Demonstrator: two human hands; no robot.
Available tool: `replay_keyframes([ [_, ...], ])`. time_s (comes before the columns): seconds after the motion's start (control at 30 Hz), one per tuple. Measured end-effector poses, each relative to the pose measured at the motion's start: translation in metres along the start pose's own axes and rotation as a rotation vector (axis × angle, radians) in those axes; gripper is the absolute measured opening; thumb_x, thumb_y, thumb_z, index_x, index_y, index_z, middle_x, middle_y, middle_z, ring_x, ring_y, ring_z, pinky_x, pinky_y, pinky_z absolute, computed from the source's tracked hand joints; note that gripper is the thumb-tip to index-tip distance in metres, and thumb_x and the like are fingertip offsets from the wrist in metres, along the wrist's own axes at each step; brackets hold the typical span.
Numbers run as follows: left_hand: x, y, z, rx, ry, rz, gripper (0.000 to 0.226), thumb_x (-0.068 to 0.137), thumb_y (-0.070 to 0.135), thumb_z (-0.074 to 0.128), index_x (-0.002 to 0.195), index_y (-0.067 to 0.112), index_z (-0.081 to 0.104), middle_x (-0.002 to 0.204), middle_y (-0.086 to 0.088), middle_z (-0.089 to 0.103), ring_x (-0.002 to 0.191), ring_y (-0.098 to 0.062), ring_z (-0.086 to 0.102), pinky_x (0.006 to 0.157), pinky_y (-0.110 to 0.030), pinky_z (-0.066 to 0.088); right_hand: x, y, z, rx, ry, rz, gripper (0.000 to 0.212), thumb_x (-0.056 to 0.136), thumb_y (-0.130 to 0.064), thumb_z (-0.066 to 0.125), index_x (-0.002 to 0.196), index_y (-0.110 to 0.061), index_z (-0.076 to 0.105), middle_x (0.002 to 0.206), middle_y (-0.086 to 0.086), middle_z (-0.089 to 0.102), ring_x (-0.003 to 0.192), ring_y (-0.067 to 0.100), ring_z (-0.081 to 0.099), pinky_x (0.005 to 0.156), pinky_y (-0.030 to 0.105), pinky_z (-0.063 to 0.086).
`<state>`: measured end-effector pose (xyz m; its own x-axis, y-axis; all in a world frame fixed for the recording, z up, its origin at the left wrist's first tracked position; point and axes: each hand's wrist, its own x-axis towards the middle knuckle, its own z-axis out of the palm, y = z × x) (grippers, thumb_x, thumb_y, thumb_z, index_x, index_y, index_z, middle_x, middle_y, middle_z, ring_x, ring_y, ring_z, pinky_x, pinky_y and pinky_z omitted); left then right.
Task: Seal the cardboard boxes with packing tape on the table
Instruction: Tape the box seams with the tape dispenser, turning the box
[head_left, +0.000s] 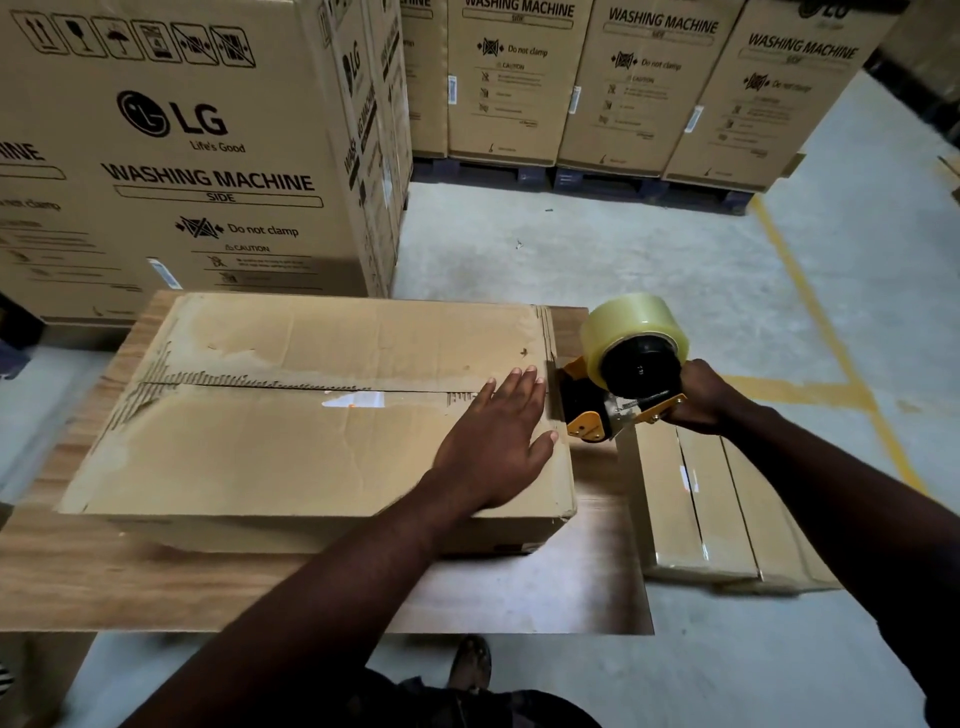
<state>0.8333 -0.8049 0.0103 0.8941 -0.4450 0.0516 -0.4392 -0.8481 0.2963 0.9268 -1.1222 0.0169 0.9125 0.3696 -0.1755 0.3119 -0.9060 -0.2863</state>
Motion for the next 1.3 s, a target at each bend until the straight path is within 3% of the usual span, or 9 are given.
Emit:
replay_keyframes([
  [0.2,0.000,-0.001,-0.001,0.003,0.004,0.002,0.068,0.104,0.048,0.027,0.160,0.012,0.015,0.169,-0.005,0.007,0.155,-0.016,0.001,0.126,-0.038,0.001,-0.012,-0.025,0.001,0.200,-0.035,0.180,0.019,0.069,-0.030,0.066,0.057,-0.018,0.059,0.047,-0.009,0.057,0.044,0.007,0.052,0.046,0.017,0.035],
  [0.27,-0.001,-0.002,-0.002,0.000,-0.002,0.007,0.067,0.105,0.048,0.027,0.161,0.013,0.014,0.169,-0.004,0.006,0.155,-0.016,0.000,0.126,-0.036,0.000,-0.015,-0.023,0.008,0.301,-0.098,0.281,0.021,0.077,-0.015,0.067,0.062,-0.002,0.061,0.046,0.000,0.057,0.037,0.012,0.047,0.039,0.023,0.037],
  [0.43,-0.001,-0.003,-0.002,-0.013,-0.014,0.016,0.068,0.105,0.049,0.026,0.161,0.014,0.012,0.169,-0.003,0.004,0.155,-0.014,-0.002,0.126,-0.037,0.000,-0.037,-0.014,0.035,0.313,-0.173,0.503,0.037,0.066,-0.039,0.071,0.060,-0.003,0.065,0.051,0.010,0.062,0.044,0.018,0.053,0.044,0.021,0.042],
  [0.53,-0.001,-0.004,-0.002,-0.007,-0.011,0.013,0.068,0.105,0.050,0.025,0.161,0.014,0.012,0.169,-0.002,0.004,0.155,-0.013,-0.002,0.126,-0.038,0.001,-0.057,-0.024,0.072,0.540,-0.134,0.641,0.030,0.077,-0.024,0.078,0.055,-0.012,0.062,0.049,0.004,0.058,0.043,0.019,0.052,0.045,0.026,0.041],
  [0.73,-0.004,-0.008,-0.002,-0.009,-0.002,0.011,0.069,0.105,0.051,0.027,0.161,0.016,0.011,0.169,0.000,0.004,0.155,-0.012,-0.002,0.126,-0.035,0.000,-0.053,-0.086,0.147,1.549,-0.060,0.977,0.028,0.099,-0.009,0.048,0.071,-0.015,0.049,0.046,-0.005,0.037,0.034,0.009,0.034,0.039,0.018,0.032],
  [1.0,-0.017,-0.025,-0.009,-0.011,0.003,0.015,0.068,0.104,0.053,0.027,0.162,0.021,0.011,0.169,0.004,0.003,0.154,-0.008,-0.002,0.125,-0.031,-0.002,-0.047,-0.131,0.177,1.927,-0.101,1.006,0.033,0.104,-0.022,0.048,0.071,-0.018,0.045,0.045,-0.003,0.038,0.033,0.010,0.036,0.036,0.019,0.032],
  [1.1,-0.020,-0.027,-0.010,-0.017,-0.002,0.013,0.068,0.104,0.052,0.028,0.162,0.021,0.010,0.169,0.004,0.003,0.154,-0.008,-0.003,0.125,-0.031,-0.002,-0.041,-0.132,0.185,1.826,-0.127,0.966,0.026,0.101,-0.028,0.054,0.079,-0.013,0.054,0.058,0.006,0.051,0.043,0.017,0.050,0.043,0.023,0.042],
  [1.17,-0.020,-0.026,-0.010,-0.014,-0.003,0.009,0.068,0.104,0.052,0.028,0.162,0.021,0.010,0.169,0.004,0.002,0.154,-0.008,-0.003,0.125,-0.032,-0.002,-0.039,-0.127,0.187,1.609,-0.188,0.926,0.030,0.097,-0.041,0.060,0.099,-0.011,0.063,0.089,0.014,0.065,0.067,0.023,0.064,0.058,0.027,0.051],
  [1.3,-0.019,-0.026,-0.008,-0.003,-0.003,0.013,0.068,0.104,0.051,0.028,0.162,0.020,0.010,0.169,0.003,0.003,0.154,-0.009,-0.003,0.125,-0.032,-0.002,-0.047,-0.109,0.152,0.873,-0.604,0.853,0.067,0.094,-0.071,0.049,0.106,-0.007,0.064,0.096,0.015,0.072,0.076,0.027,0.072,0.063,0.032,0.055],
])
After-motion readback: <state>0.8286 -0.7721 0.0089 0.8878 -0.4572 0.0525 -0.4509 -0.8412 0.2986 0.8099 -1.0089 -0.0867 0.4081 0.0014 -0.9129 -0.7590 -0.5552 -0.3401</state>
